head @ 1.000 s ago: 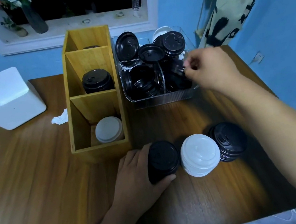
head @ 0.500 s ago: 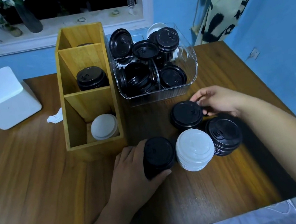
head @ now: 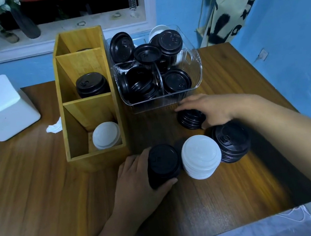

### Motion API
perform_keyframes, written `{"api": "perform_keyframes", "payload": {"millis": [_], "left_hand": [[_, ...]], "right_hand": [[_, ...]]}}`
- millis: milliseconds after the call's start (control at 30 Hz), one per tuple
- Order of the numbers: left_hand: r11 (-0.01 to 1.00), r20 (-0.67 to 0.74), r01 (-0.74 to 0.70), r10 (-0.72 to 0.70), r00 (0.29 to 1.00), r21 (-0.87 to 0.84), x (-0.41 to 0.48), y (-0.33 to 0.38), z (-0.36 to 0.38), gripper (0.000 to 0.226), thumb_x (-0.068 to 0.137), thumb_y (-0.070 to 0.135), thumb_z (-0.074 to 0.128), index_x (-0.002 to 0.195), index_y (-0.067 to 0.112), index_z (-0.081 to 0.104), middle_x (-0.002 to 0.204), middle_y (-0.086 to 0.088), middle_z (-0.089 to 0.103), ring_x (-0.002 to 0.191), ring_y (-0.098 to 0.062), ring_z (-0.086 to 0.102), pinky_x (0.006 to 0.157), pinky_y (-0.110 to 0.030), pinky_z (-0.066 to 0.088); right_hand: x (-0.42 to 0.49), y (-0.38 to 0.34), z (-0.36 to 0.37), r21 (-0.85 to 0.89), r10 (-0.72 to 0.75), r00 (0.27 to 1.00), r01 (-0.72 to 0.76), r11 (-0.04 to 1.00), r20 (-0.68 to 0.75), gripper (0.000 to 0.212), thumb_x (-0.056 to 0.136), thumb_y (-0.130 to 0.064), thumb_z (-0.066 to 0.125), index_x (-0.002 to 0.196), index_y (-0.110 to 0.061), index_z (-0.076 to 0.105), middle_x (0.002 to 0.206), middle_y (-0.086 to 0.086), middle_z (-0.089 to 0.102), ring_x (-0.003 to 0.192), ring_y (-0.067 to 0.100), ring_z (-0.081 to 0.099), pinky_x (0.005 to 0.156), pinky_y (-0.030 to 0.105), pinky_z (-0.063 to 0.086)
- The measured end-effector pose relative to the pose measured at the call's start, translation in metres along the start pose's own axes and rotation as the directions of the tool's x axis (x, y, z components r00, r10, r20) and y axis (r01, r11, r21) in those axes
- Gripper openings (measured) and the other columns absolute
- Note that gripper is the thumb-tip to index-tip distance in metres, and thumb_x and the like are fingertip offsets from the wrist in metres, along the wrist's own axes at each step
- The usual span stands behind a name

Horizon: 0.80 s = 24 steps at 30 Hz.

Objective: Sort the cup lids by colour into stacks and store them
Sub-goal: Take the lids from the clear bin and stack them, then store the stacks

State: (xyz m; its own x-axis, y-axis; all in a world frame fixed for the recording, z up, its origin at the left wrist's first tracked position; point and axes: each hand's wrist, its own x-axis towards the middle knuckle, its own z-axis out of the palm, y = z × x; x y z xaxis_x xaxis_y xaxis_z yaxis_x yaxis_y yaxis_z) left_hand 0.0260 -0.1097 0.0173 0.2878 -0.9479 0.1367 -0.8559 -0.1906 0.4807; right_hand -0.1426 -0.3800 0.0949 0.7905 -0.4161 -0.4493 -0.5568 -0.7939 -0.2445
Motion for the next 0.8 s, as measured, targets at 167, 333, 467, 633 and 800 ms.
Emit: {"api": "perform_keyframes", "payload": {"millis": [167,333,467,633,800], "left_hand": [[1.000,-0.012,-0.005,0.005,1.000,-0.001,0.000,-0.001,0.000,0.093,0.072,0.083,0.063,0.145,0.028,0.041,0.130,0.012,0.059,0.117,-0.008,0.048,0.099,-0.029,0.041],[1.000,-0.009,-0.001,0.001,1.000,0.006,0.000,-0.001,0.001,0.094,0.071,0.083,0.062,0.145,0.029,0.042,0.133,0.011,0.059,0.119,-0.009,0.049,0.099,-0.028,0.040],[1.000,-0.003,0.006,-0.006,1.000,0.012,0.000,0.000,0.001,0.094,0.070,0.082,0.063,0.145,0.029,0.041,0.134,0.011,0.059,0.119,-0.009,0.048,0.097,-0.027,0.037],[0.999,-0.014,0.020,-0.019,1.000,0.039,0.001,0.001,0.002,0.094,0.069,0.081,0.062,0.143,0.026,0.043,0.130,0.007,0.061,0.116,-0.008,0.045,0.095,-0.028,0.038],[0.999,-0.019,0.006,-0.005,1.000,0.044,0.001,0.001,0.001,0.093,0.069,0.079,0.067,0.143,0.027,0.044,0.127,0.009,0.061,0.114,-0.008,0.046,0.094,-0.027,0.038]], "right_hand": [[-0.016,0.011,-0.013,0.190,0.052,0.982,-0.017,0.982,-0.184,0.091,0.074,-0.048,0.085,0.151,-0.036,0.039,0.137,-0.011,0.044,0.128,0.012,0.043,0.111,0.031,0.037],[-0.044,0.038,-0.004,0.212,0.431,0.865,-0.385,0.898,-0.256,0.099,0.064,-0.091,0.053,0.143,-0.033,0.046,0.133,0.005,0.057,0.120,0.027,0.056,0.101,0.043,0.049],[-0.047,0.047,0.016,0.077,0.682,0.722,-0.678,0.731,-0.118,0.107,0.069,-0.093,0.044,0.150,-0.024,0.039,0.143,0.016,0.050,0.124,0.039,0.054,0.096,0.047,0.051],[-0.055,0.059,0.023,0.194,0.696,0.709,-0.672,0.715,-0.112,0.107,0.070,-0.097,0.020,0.151,-0.029,0.038,0.152,0.016,0.040,0.133,0.040,0.048,0.104,0.050,0.046],[-0.080,0.080,0.024,0.179,0.391,0.918,-0.375,0.910,-0.063,0.093,0.083,-0.046,0.078,0.158,-0.041,0.023,0.164,-0.005,0.024,0.149,0.028,0.022,0.120,0.051,0.028]]}}
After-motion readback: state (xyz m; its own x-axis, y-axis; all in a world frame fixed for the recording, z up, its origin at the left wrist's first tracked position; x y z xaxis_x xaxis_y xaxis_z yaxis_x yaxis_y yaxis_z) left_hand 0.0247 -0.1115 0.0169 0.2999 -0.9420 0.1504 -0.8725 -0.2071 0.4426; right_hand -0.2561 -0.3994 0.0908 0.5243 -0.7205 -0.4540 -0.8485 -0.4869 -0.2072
